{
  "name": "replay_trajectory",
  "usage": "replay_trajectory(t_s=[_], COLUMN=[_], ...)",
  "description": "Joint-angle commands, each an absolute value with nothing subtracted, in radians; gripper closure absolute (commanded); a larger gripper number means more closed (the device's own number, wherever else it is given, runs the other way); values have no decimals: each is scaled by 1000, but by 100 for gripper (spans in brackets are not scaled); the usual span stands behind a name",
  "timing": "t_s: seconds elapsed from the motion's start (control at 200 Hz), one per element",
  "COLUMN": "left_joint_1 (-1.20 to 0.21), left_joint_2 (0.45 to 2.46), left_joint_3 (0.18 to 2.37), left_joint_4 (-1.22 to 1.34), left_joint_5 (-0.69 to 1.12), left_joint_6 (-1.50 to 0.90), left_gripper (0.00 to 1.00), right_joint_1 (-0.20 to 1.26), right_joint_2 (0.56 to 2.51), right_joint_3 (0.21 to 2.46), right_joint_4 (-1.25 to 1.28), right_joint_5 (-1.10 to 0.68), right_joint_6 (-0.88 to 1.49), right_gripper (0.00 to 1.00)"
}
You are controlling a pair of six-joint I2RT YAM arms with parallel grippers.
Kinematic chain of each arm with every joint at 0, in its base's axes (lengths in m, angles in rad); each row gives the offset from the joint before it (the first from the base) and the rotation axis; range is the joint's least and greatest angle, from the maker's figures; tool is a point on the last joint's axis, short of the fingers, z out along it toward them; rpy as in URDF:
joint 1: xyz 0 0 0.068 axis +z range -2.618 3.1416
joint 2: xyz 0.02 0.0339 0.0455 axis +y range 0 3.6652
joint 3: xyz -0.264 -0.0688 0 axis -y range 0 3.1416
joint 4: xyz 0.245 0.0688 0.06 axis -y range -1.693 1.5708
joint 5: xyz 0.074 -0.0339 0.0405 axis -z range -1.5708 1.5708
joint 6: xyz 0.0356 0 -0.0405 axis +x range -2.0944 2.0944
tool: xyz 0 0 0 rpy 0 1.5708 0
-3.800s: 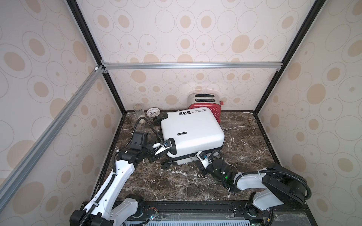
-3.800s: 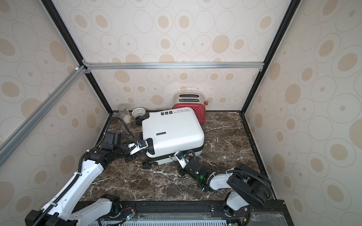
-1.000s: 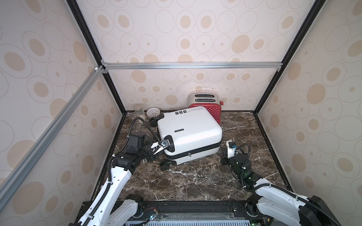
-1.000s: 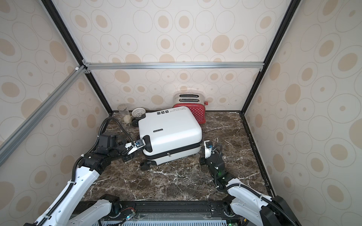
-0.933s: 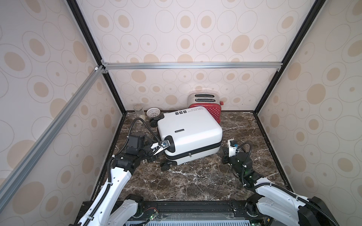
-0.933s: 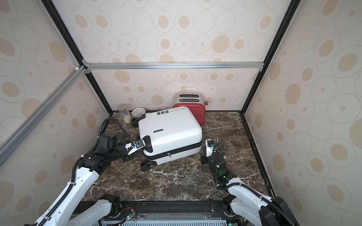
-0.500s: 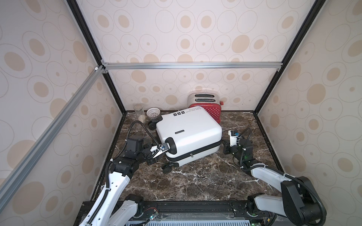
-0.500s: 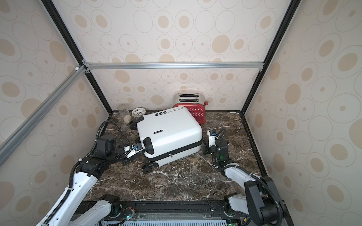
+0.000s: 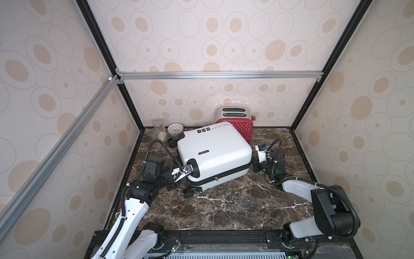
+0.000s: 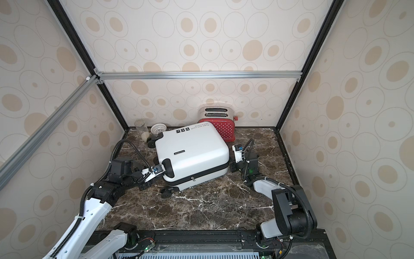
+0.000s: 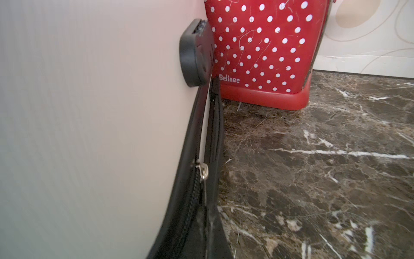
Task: Open the suitcase zippers
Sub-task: Unzip the zipper on the suitcase, then adjust the suitcase at the center of the board.
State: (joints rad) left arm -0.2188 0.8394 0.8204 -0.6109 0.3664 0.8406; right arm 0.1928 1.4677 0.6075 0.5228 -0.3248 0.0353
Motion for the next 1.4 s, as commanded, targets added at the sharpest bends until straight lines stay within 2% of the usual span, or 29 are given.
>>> replay_trajectory(t_s=[0.0,0.22,0.335,0.39,0.44,0.555,0.59,0.64,0.755,0.985,1.211,1.396], left_joint_1=[-200,-199,-200,-200,-199,-199,-199,-199,-202,-234,-451,-526], left_joint_2=[789,750,763,776,790,816,816,818,837,974,1239,1400], left_joint_3=[846,743,752,767,790,877,898,920,962,1131,1341,1452], left_joint_4=[-534,-419,-404,-399,-409,-463,-462,-439,-387,-374,-417,-383], left_joint_5=[249,9,-25,-41,-42,81,132,206,276,229,57,90], left_joint_6=[775,776,755,734,715,636,600,546,447,362,351,316], left_gripper=[100,98,95,84,64,35,28,25,23,22,23,24], right_joint_1=[166,152,158,161,165,169,169,171,200,255,350,437], right_joint_2=[1508,1601,1557,1527,1507,1491,1492,1497,1468,1377,1266,1146], right_joint_3=[685,770,716,680,653,615,611,607,583,507,409,316], right_joint_4=[594,645,674,667,662,653,656,665,666,652,644,607], right_joint_5=[-378,-569,-580,-569,-569,-551,-550,-552,-524,-452,-366,-276], right_joint_6=[37,74,86,87,88,86,89,101,95,95,137,202], right_gripper=[100,100,100,100,100,100,100,100,100,100,100,100])
